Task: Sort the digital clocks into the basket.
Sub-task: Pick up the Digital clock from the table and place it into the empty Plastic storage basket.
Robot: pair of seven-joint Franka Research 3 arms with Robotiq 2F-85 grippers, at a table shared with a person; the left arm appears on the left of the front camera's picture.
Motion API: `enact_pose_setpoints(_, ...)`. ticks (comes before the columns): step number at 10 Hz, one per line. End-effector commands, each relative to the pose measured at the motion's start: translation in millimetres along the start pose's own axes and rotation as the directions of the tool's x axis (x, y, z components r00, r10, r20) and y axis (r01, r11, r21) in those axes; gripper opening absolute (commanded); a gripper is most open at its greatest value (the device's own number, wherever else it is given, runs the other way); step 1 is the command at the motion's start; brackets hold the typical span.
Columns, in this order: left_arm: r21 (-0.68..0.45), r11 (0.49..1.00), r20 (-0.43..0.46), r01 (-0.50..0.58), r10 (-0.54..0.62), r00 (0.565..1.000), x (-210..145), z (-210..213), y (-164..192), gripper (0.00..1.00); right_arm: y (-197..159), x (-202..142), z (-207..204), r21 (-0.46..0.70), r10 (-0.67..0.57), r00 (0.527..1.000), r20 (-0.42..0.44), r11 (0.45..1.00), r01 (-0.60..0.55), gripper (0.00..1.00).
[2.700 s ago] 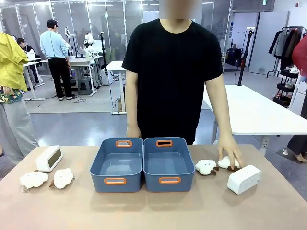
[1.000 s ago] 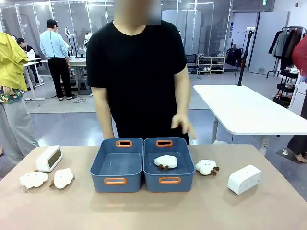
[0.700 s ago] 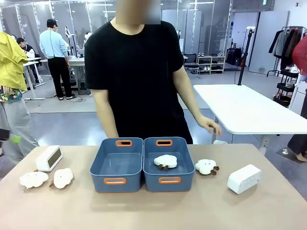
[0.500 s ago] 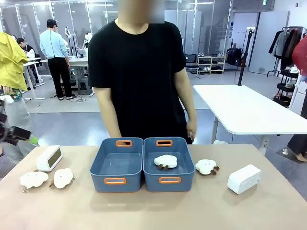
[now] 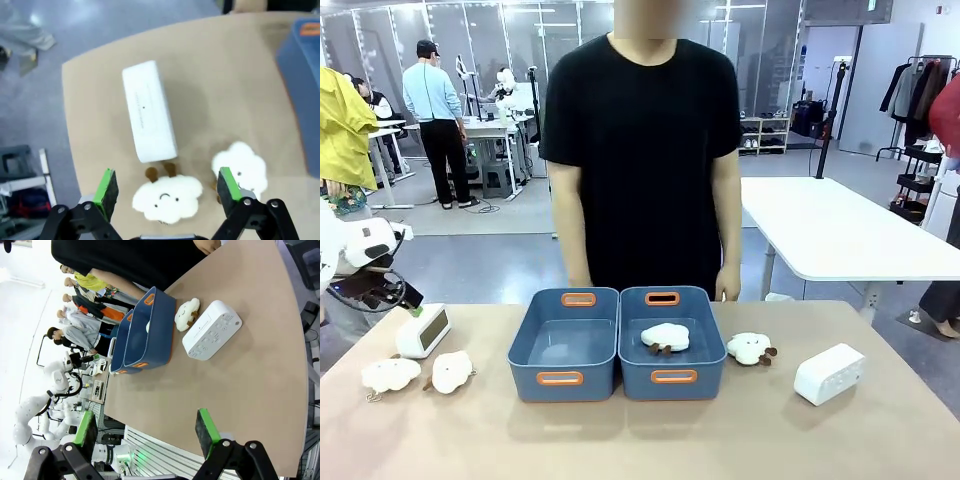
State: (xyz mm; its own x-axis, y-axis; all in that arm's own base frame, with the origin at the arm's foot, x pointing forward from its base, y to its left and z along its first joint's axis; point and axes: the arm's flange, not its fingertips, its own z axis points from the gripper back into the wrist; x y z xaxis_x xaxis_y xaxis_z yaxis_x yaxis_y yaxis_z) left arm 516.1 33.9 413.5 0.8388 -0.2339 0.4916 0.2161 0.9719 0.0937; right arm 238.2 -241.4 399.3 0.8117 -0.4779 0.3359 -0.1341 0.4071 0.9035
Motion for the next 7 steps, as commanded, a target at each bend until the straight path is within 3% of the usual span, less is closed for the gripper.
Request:
enact_pose_setpoints(1,-0.001,0.996,-0.043,-0.088,0.088,0.995,31,-18,-1,1.00,2,0,1,0.008,0.008,1.000,0.001,1.000,-0.008,1.00)
enact_pose_setpoints(2,-0.002,0.996,-0.062,-0.093,0.093,0.994,37,-35,2,1.00,2,0,1,0.008,0.008,1.000,0.001,1.000,-0.008,1.00)
enact_pose_setpoints(3,0.053,0.985,-0.025,-0.164,0.166,0.986,38,-50,6,1.00,2,0,1,0.008,0.008,1.000,0.001,1.000,-0.008,1.00)
enact_pose_setpoints(6,0.045,0.985,-0.032,-0.166,0.168,0.985,40,-71,12,1.00,2,0,1,0.008,0.008,1.000,0.001,1.000,-0.008,1.00)
enact_pose_setpoints(7,-0.031,0.985,-0.046,-0.170,0.169,0.985,35,-64,11,1.00,2,0,1,0.008,0.008,1.000,0.001,1.000,-0.008,1.00)
